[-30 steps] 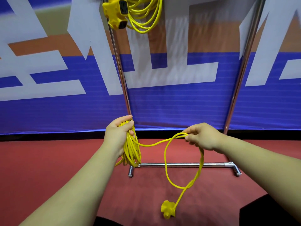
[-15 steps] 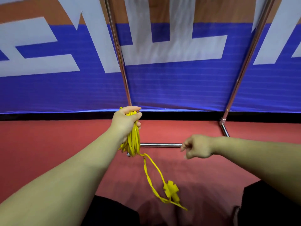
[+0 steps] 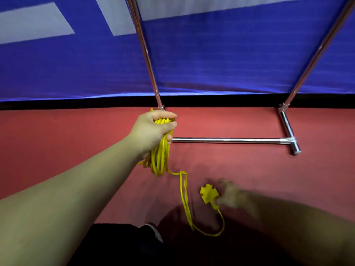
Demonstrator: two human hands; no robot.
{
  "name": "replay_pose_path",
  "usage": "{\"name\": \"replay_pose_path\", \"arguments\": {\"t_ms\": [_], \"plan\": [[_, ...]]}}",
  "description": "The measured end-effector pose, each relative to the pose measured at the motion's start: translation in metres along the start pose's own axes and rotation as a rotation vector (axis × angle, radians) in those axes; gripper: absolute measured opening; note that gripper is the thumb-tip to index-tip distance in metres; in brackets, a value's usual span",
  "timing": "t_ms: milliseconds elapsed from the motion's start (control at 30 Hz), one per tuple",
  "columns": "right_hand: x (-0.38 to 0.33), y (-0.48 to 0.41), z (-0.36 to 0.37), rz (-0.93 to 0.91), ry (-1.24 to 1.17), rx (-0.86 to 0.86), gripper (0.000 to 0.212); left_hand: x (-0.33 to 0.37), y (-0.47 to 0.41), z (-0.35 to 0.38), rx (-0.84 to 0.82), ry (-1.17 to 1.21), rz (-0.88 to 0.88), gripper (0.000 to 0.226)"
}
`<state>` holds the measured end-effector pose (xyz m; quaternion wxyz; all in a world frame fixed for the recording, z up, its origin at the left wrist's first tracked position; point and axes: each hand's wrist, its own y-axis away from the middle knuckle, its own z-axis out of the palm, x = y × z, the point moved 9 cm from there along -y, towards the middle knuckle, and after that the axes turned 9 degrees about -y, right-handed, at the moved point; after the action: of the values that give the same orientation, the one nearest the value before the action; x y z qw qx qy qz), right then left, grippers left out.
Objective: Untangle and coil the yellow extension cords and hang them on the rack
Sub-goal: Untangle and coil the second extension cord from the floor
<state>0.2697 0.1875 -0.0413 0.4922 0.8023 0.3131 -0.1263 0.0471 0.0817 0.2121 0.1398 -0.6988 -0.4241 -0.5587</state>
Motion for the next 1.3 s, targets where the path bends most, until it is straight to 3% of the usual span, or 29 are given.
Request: {"name": "replay_pose_path", "arguments": {"t_ms": [67,167,333,433,500,667,767,867,1067,1300], "plan": [[0.013,-0.011,0.013,0.070,-0.061,0.069,0.090,-0.005,-0.001,0.003,-0.019,-0.014,-0.018,0.020],[0.031,-0.044,0.043,0.106,-0.111,0.082,0.096,-0.015,-0.007,0.007,-0.032,-0.032,-0.050,0.022],[0.026,-0.063,0.061,0.070,-0.109,0.176,0.082,-0.024,-0.021,0.009,-0.026,-0.002,-0.083,0.022],[0.013,-0.063,0.065,0.041,-0.207,0.186,0.052,-0.024,-0.027,0.012,-0.030,0.004,-0.087,0.023],[0.008,-0.062,0.063,0.033,-0.242,0.218,0.044,-0.022,-0.028,0.014,-0.035,0.004,-0.084,0.022],[0.025,-0.081,0.049,0.013,-0.485,0.183,0.073,-0.010,-0.021,0.016,-0.055,-0.010,-0.052,0.023],[0.020,-0.082,0.004,0.000,-0.653,0.203,0.054,0.002,-0.014,0.012,-0.059,-0.031,-0.007,0.022],[-0.036,-0.026,-0.061,-0.079,-0.724,0.168,0.027,0.016,-0.005,0.006,-0.039,-0.039,0.035,0.020],[-0.117,0.062,-0.174,-0.259,-0.685,0.219,0.040,0.052,0.021,-0.006,-0.020,-0.028,0.107,0.020],[-0.188,0.194,-0.265,-0.543,-0.858,0.227,0.021,0.072,0.047,-0.002,-0.040,0.021,0.117,0.019]]}}
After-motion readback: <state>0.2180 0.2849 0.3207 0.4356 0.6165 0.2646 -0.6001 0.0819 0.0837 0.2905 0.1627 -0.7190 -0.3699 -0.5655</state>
